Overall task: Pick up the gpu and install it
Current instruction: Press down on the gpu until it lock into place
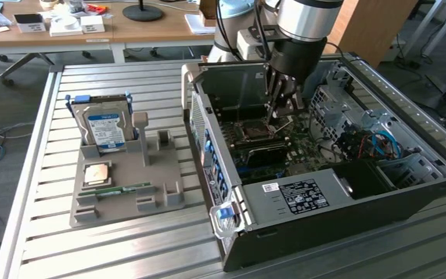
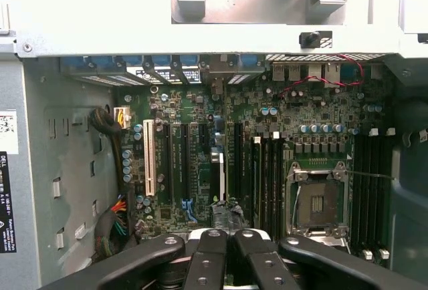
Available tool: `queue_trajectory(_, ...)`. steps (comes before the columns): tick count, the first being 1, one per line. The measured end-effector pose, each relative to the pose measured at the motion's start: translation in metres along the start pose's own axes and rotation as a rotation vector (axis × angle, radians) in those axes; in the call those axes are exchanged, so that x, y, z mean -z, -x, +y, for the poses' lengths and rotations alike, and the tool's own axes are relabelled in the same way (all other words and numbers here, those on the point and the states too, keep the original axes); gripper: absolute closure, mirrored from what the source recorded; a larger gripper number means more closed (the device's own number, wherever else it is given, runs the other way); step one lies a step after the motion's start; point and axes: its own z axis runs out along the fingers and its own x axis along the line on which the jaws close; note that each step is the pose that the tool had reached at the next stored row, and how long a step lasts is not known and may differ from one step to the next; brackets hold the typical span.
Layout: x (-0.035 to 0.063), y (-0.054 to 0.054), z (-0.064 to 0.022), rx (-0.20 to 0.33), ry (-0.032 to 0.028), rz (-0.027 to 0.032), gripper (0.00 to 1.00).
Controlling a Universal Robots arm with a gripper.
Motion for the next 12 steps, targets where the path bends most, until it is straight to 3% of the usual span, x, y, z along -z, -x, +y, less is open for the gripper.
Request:
queue_trajectory(1,0.0,0.0,0.0,0.0,0.0001,0.0,0.89)
queue_trajectory(9,0.0,0.0,0.0,0.0,0.0,0.0,0.89)
queue_trajectory(12,-0.0023,0.0,0.0001,0.0,0.0001,-0.0052,0.89)
